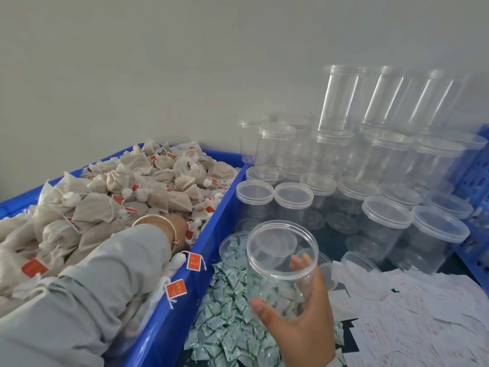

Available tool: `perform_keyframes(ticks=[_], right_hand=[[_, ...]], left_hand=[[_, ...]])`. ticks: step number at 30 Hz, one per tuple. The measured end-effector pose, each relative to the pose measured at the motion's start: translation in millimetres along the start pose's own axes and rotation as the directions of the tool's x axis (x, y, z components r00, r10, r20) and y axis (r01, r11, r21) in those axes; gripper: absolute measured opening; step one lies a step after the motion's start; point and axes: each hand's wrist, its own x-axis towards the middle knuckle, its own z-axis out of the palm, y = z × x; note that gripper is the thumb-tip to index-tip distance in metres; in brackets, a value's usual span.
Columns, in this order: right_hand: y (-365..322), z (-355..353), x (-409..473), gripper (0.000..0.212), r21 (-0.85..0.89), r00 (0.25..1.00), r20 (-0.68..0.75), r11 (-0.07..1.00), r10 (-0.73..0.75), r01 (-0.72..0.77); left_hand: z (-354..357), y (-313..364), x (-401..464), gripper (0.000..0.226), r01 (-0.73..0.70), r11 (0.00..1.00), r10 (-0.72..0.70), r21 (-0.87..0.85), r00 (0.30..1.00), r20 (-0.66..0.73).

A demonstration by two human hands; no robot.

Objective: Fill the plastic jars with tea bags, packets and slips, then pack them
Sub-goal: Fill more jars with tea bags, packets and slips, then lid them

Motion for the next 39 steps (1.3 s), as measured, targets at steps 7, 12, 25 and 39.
perform_keyframes(ticks=[7,12,25,39], right_hand=[[4.8,-1.2,-3.3,0.101,0.042,0.998,0.058,0.998,0.037,-0.039],[2.5,-6.5,-0.8,0.103,0.047,0.998,0.054,0.998,0.036,-0.039],[7.4,-3.3,-0.9,0.109,-0.1,0.97,0.192,0.986,0.148,-0.131],[7.0,-2.1,0.1,0.106,-0.261,0.983,0.154,0.963,0.101,-0.058]], left_hand=[[-17.5,0.6,-12.4,0.039,0.046,0.994,-0.056,-0.102,0.994,-0.096],[-27.2,-3.6,-20.1,0.031,0.019,0.979,-0.078,-0.203,0.954,-0.29],[-36.7,-6.3,-46.4,0.038,0.106,-0.665,0.215,-0.739,0.975,-0.054],[-11.0,33.2,-74.1,0.057,-0.6,0.417,0.551,-0.683,0.764,-0.335]])
